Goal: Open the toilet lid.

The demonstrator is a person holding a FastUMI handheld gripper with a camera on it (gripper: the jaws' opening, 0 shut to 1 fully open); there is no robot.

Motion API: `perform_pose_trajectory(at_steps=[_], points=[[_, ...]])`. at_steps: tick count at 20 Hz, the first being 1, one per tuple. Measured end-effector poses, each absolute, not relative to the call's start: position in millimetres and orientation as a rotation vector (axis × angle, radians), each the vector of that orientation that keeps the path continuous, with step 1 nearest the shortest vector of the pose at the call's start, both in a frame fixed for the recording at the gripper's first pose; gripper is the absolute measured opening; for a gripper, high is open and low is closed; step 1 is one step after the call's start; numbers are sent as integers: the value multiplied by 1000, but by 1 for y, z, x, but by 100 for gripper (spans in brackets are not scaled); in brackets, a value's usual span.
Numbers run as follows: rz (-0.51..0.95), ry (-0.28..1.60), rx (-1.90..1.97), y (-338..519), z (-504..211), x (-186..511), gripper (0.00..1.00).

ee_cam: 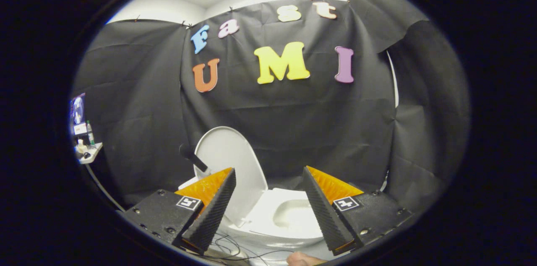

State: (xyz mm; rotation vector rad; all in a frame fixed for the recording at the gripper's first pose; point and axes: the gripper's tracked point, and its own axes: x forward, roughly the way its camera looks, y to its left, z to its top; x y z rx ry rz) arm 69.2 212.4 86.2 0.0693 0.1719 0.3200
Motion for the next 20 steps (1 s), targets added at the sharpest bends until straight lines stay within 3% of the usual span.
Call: perform_pose_trajectory(at_steps=[7,20], points=[[288,-44,29,151,98,32,100],[212,-73,114,61,32,-2,100]])
